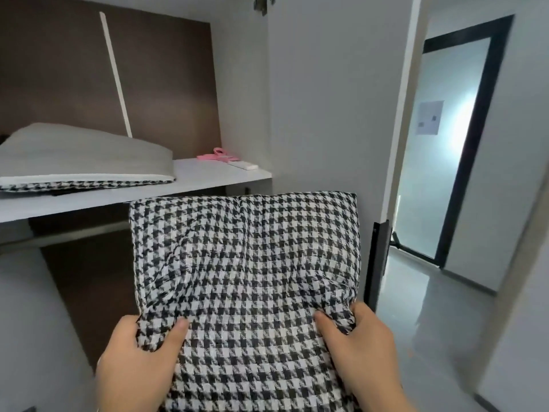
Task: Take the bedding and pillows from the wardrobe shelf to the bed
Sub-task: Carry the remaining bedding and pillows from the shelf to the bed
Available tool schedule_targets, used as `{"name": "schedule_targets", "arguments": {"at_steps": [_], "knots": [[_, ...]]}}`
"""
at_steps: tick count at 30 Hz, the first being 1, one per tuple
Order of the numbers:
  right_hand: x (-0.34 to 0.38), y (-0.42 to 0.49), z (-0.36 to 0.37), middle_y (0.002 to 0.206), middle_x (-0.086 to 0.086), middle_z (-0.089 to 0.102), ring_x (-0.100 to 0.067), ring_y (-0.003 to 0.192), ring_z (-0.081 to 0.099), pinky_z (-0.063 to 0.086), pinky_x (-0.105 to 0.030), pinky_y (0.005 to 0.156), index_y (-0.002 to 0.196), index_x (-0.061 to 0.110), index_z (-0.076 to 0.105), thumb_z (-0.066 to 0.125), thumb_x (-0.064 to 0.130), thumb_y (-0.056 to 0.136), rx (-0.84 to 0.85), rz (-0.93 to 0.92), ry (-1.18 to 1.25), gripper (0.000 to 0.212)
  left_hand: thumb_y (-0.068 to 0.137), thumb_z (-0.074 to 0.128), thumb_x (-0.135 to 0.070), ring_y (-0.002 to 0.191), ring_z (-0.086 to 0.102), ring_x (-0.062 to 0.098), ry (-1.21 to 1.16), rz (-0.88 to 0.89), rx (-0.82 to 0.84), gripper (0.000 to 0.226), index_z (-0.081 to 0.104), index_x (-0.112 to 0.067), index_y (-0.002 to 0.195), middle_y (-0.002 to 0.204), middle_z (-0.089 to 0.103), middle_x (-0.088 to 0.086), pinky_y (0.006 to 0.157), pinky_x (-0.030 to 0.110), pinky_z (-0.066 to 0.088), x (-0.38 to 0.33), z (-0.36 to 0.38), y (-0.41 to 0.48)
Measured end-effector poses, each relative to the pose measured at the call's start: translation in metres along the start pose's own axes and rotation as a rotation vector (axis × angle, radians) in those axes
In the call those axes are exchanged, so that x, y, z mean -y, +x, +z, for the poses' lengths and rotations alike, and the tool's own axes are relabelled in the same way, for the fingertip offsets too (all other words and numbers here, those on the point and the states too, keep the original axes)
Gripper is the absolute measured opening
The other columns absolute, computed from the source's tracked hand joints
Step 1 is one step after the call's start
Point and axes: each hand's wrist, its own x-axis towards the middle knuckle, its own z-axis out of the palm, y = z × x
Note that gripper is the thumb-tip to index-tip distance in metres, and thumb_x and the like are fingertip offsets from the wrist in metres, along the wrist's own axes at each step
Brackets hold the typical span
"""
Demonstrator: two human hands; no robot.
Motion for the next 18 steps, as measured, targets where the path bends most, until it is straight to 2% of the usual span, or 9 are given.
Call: {"name": "schedule_targets", "arguments": {"at_steps": [2,4,5,8,12,15,18], "knots": [[-0.014,-0.019,-0.007,0.065,0.003,0.066,-0.012,0.059,0.062,0.054,-0.032,0.063,0.085,0.024,0.055,0.063,0.066,0.073,-0.021,0.056,0.013,0.044,0.070,0.082,-0.029,0.059,0.052,0.016,0.012,0.007,0.056,0.032,0.054,-0.015,0.069,0.064,0.060,0.004,0.062,0.035,0.046,0.007,0.003,-0.012],[-0.025,-0.041,-0.019,0.065,0.005,0.063,-0.011,0.064,0.060,0.050,-0.031,0.063,0.075,0.028,0.052,0.069,0.057,0.075,-0.052,0.119,0.005,0.034,0.070,0.083,-0.025,0.052,0.049,0.016,0.011,0.019,0.137,0.031,0.054,-0.013,0.066,0.061,0.059,0.004,0.055,0.014,0.044,0.012,0.006,-0.027],[-0.030,-0.053,-0.025,0.064,0.009,0.062,-0.007,0.065,0.059,0.048,-0.029,0.061,0.073,0.030,0.052,0.072,0.053,0.076,-0.072,0.146,-0.003,0.031,0.069,0.083,-0.023,0.052,0.049,0.014,-0.005,0.017,0.184,0.030,0.055,-0.012,0.066,0.061,0.059,0.004,0.056,0.009,0.043,0.015,0.007,-0.034],[-0.051,-0.091,-0.041,0.059,0.014,0.067,0.004,0.056,0.061,0.045,-0.019,0.054,0.075,0.030,0.060,0.077,0.048,0.073,-0.125,0.253,-0.016,0.025,0.068,0.084,-0.020,0.063,0.055,0.014,-0.058,-0.012,0.361,0.025,0.060,-0.012,0.070,0.065,0.063,0.001,0.049,0.019,0.040,0.027,0.011,-0.062],[-0.081,-0.143,-0.069,0.065,0.014,0.070,0.000,0.064,0.063,0.045,-0.019,0.055,0.076,0.031,0.062,0.078,0.046,0.073,-0.211,0.387,-0.053,0.022,0.066,0.085,-0.018,0.066,0.056,0.009,-0.104,0.012,0.537,0.025,0.061,-0.019,0.072,0.067,0.064,-0.005,0.050,0.019,0.039,0.038,0.022,-0.106],[-0.102,-0.184,-0.103,0.066,0.012,0.069,-0.001,0.065,0.062,0.046,-0.023,0.056,0.076,0.030,0.061,0.076,0.048,0.074,-0.339,0.440,-0.089,0.024,0.070,0.083,-0.022,0.067,0.053,0.005,-0.124,0.048,0.675,0.032,0.053,-0.031,0.070,0.069,0.061,-0.009,0.058,0.026,0.036,0.031,0.033,-0.143],[-0.124,-0.223,-0.137,0.069,0.015,0.067,0.000,0.066,0.061,0.048,-0.026,0.059,0.077,0.031,0.060,0.073,0.052,0.076,-0.457,0.500,-0.139,0.025,0.075,0.077,-0.034,0.069,0.054,0.011,-0.095,0.097,0.835,0.028,0.049,-0.030,0.075,0.074,0.061,-0.005,0.065,0.033,0.045,0.016,0.041,-0.182]]}}
